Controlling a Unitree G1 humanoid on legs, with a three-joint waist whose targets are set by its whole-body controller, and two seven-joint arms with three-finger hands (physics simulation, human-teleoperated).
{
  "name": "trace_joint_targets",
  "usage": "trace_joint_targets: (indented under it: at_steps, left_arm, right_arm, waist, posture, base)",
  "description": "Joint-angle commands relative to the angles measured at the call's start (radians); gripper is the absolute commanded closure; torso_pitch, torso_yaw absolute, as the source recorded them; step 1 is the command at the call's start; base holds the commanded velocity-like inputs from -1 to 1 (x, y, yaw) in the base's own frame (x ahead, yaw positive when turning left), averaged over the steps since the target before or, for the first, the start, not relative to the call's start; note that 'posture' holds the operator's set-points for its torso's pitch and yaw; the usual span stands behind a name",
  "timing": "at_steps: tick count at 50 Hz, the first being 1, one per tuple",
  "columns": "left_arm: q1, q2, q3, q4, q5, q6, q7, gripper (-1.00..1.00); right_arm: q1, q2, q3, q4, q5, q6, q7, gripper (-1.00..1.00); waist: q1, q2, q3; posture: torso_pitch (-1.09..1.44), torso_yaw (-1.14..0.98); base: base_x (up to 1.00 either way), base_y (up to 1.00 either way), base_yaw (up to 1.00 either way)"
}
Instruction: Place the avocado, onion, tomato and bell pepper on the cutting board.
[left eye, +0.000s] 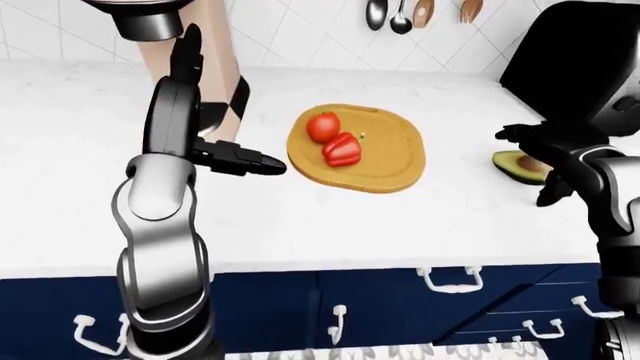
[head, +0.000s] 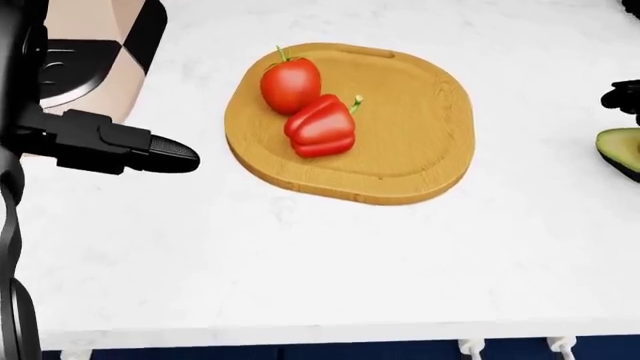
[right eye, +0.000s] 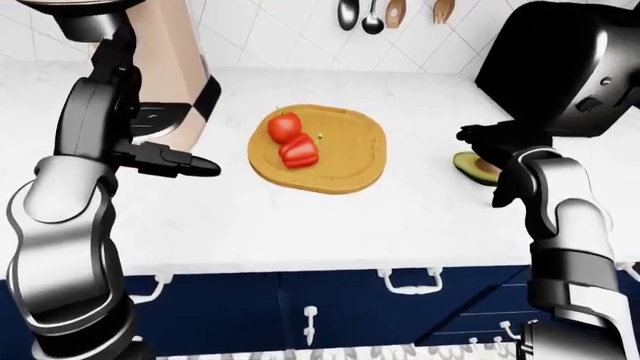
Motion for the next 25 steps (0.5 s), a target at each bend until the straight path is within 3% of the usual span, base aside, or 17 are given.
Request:
trace_joint_targets:
  at_steps: [1, 25]
  left_arm:
    - [-0.025, 0.005, 0.002, -0.025, 0.003, -0.029, 0.008, -1.0]
    - [-0.041, -0.002, -0.003, 0.003, 0.0, -0.039, 0.015, -1.0]
  right_arm:
    - [-0.026, -0.011, -0.006, -0.014, 0.002, -0.003, -0.02, -0.52]
    - [-0.073, -0.016, -0.002, -0.012, 0.01, -0.034, 0.016, -0.23]
  waist:
    - [0.003, 0.001, -0.019]
    - [0.006, 0.005, -0.023]
  posture:
    - [0.0, 0.0]
    - [0.0, 0.0]
  base:
    - [0.0, 0.0, 0.0]
    - [0.0, 0.0, 0.0]
